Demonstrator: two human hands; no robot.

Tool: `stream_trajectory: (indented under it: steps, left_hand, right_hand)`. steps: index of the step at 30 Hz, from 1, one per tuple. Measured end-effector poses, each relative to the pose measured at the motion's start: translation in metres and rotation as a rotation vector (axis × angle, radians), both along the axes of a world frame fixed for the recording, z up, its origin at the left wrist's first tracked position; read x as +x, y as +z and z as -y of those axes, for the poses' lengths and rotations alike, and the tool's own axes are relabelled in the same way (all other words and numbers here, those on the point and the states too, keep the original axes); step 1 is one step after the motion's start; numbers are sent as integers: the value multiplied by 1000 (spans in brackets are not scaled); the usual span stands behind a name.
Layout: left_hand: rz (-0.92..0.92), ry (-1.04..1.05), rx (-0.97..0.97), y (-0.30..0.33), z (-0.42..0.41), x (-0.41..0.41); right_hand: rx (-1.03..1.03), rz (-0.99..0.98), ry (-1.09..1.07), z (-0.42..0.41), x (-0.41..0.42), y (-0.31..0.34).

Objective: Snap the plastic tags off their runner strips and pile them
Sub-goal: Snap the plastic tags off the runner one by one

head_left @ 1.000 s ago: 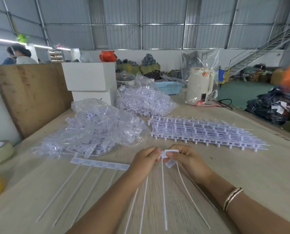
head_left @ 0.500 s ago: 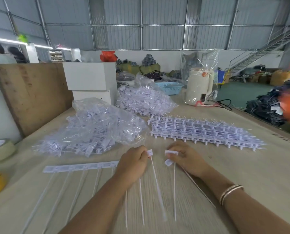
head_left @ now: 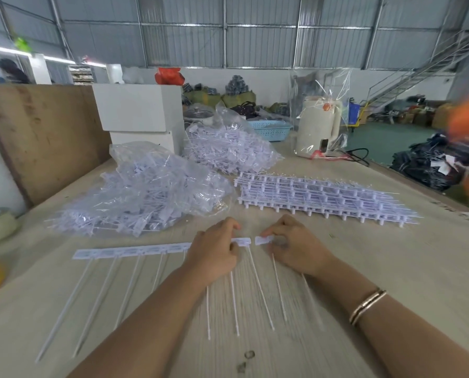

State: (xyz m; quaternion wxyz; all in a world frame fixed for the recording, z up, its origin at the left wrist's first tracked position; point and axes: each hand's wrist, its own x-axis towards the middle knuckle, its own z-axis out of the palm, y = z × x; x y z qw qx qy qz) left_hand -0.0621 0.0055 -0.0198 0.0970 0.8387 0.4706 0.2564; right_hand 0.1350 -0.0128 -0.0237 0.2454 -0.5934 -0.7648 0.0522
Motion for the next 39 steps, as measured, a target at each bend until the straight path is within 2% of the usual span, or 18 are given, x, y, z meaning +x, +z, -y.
stream_trajectory:
  steps: [3, 7, 9, 11, 16, 18, 22, 25, 30, 34, 37, 39]
  left_hand:
    - [-78, -20, -10, 5, -2, 0]
    - [-411, 75, -194, 26, -14, -14]
    - [-497, 41, -214, 31, -18, -18]
    - [-402, -9, -162, 29, -16, -18]
    - [-98, -54, 146, 13, -8, -20]
    - [-71, -69, 220, 12, -8, -24]
    - [-98, -97, 349, 12, -7, -26]
    - [-123, -88, 369, 10, -7, -26]
    - [-104, -71, 364, 7, -8, -27]
    - [-89, -59, 244, 6, -9, -25]
    - [-95, -15, 178, 3, -13, -30]
    - [-80, -7, 189, 1, -16, -34]
  right_hand:
    - [87, -5, -30, -7, -11, -1]
    - [123, -58, -64, -7, -17, 3]
    - [94, -139, -89, -7, -18, 8]
    - [61, -169, -81, -7, -23, 14]
    - [30, -167, -90, -6, -35, 7]
    - [-17, -143, -55, -6, -33, 5]
    - [-73, -417, 117, -1, -33, 10]
    - [-81, -393, 142, -2, -33, 7]
    - [28, -394, 138, -3, -33, 6]
    - [104, -328, 133, -1, -34, 7]
    - [147, -453, 128, 2, -35, 9]
    - [133, -547, 47, -1, -33, 10]
